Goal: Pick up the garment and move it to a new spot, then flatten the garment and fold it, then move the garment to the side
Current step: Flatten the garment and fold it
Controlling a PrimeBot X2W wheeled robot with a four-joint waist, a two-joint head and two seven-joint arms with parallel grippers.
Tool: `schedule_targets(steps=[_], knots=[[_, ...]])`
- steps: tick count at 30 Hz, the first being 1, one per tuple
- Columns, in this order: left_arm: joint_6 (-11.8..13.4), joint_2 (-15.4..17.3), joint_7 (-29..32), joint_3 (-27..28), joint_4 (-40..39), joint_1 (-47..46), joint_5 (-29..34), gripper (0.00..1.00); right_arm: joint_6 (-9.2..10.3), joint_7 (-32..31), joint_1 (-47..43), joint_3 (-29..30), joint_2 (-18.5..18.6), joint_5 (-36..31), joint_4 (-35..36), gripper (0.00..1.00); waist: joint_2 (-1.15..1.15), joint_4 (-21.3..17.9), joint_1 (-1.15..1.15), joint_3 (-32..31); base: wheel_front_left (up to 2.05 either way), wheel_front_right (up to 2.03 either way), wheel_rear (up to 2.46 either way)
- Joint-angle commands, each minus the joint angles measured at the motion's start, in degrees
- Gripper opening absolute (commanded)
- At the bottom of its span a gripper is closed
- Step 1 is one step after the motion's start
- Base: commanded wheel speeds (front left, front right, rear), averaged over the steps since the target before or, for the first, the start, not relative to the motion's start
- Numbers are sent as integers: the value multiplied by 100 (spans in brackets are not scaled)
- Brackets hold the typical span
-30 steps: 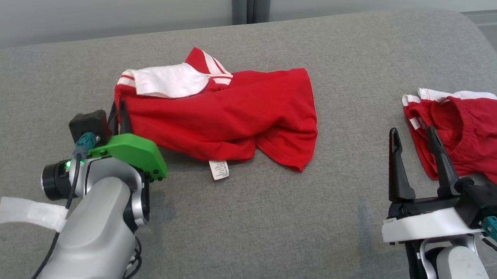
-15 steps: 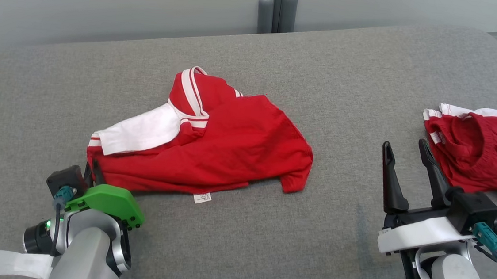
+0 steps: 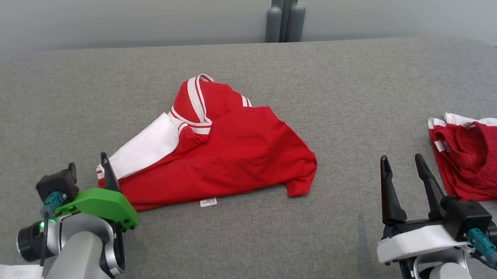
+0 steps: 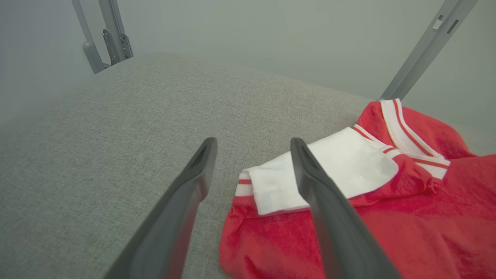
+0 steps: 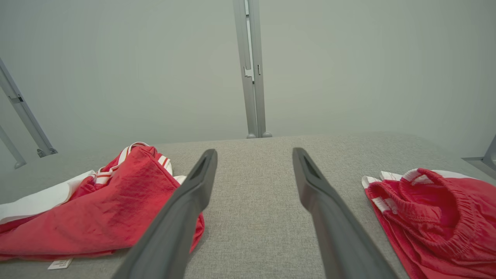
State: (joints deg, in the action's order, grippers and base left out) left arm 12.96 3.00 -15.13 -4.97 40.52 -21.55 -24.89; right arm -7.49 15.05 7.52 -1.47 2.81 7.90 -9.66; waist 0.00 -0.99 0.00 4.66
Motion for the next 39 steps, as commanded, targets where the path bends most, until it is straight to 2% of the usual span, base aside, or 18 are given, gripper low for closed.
schedule_targets(steps=[1, 8, 17, 23, 30, 38, 39], knots=[[-66, 24, 1, 48, -124, 104, 150, 100, 0, 7, -66, 24, 17, -7, -27, 100, 0, 40, 0, -22, 0, 0, 0], [-489, 95, 1, -203, -214, 191, 587, 100, 0, -187, -109, 34, 17, -109, -167, 100, 0, 205, 0, -76, 0, 0, 0], [-1000, 165, 195, -622, -201, 292, 657, 100, 0, -613, 130, -87, 19, -263, -707, 100, 0, 524, 0, -37, 0, 0, 0], [-1003, 214, 146, -703, -553, 507, 692, 100, 0, -758, 392, -190, 17, -177, -1250, 100, 0, 744, 0, 4, 0, 0, 0], [-877, 157, 83, -712, -1176, 902, 601, 100, 0, -823, 874, -180, 52, -3, -2353, 100, 0, 1135, 0, 72, 0, 0, 0], [-777, 122, 58, -730, -1536, 1076, 532, 100, 0, -609, 1455, -295, 38, 585, -3560, 100, 0, 1438, 0, 157, 0, 0, 0], [-762, 122, 56, -734, -1558, 1081, 531, 100, 1, -580, 1528, -323, 37, 645, -3704, 76, 0, 1451, 0, 165, 0, 0, 0]])
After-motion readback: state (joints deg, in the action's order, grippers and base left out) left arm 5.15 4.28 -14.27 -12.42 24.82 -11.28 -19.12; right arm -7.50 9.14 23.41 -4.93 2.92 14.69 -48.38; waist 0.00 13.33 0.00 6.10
